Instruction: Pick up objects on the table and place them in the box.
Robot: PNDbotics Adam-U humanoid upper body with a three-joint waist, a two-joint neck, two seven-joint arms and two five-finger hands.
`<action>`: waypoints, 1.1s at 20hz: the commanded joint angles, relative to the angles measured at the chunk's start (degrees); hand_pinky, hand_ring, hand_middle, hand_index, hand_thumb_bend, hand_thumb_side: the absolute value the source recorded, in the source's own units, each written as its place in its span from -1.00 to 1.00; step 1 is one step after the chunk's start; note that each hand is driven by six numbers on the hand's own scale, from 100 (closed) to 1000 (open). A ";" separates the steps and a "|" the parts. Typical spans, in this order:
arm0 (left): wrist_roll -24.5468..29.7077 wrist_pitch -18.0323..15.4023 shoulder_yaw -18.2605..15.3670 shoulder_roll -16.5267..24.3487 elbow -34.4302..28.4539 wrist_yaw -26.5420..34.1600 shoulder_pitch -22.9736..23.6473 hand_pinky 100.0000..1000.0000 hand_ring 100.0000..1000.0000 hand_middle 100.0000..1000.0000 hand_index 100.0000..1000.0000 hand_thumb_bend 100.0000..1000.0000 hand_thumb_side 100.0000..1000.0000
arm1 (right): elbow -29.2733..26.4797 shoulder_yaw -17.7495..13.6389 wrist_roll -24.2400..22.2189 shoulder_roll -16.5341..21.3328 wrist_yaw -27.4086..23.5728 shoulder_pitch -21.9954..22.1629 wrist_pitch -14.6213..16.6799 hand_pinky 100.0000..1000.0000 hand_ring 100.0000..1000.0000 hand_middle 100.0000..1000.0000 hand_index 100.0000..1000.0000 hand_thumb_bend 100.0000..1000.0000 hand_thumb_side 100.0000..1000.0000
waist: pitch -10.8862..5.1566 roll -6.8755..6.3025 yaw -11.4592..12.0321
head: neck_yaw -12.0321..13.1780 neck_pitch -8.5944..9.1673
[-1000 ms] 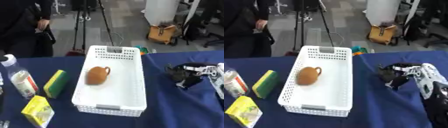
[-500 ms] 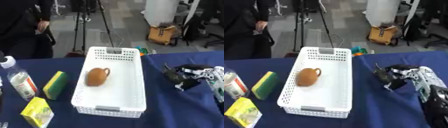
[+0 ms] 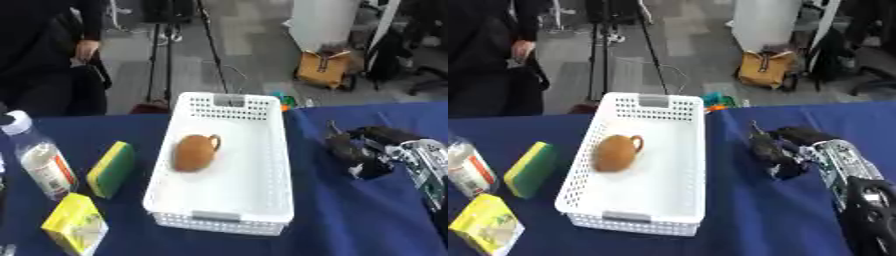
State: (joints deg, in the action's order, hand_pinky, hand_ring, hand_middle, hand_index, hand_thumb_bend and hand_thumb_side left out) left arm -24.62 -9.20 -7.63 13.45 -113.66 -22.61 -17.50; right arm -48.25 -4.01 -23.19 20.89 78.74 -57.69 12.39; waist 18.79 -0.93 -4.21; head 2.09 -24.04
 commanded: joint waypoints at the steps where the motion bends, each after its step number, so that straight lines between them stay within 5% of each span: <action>1: 0.13 0.04 -0.13 0.32 -0.94 -0.19 -0.31 0.72 0.41 -0.03 0.38 -1.00 0.58 | 0.83 0.35 1.07 0.23 1.10 -0.62 -0.01 0.43 0.70 0.67 0.95 -0.76 -0.28 | -0.80 0.00 0.20 | -0.16 0.72; 8: 0.18 0.15 -0.14 0.32 -0.94 -0.30 -0.20 0.72 0.41 -0.03 0.38 -1.00 0.58 | 1.45 0.81 2.61 0.08 1.41 -0.63 -0.23 0.32 0.57 0.56 0.87 -0.75 -0.27 | -0.75 0.15 0.26 | -0.29 0.64; 13: 0.28 0.17 -0.15 0.35 -0.94 -0.32 -0.16 0.72 0.41 -0.03 0.38 -1.00 0.59 | 1.65 0.79 3.43 0.09 1.05 -0.79 -0.34 -0.01 0.04 0.00 0.46 -1.00 -0.27 | -0.80 0.21 0.22 | -0.30 0.51; 22: 0.37 0.21 -0.17 0.41 -0.94 -0.44 -0.12 0.73 0.41 -0.02 0.38 -1.00 0.58 | 1.75 0.90 5.16 0.30 0.31 -0.95 -0.41 -0.31 -0.26 -0.24 0.19 -1.00 -0.27 | -0.86 0.33 0.24 | -0.40 0.64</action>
State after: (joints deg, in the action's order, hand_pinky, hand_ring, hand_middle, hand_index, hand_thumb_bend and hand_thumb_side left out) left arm -24.37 -8.97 -7.63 13.45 -113.66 -22.70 -17.42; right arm -46.53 -3.46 -18.35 20.88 79.48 -57.92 11.95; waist 18.80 -0.61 -4.13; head 1.81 -24.04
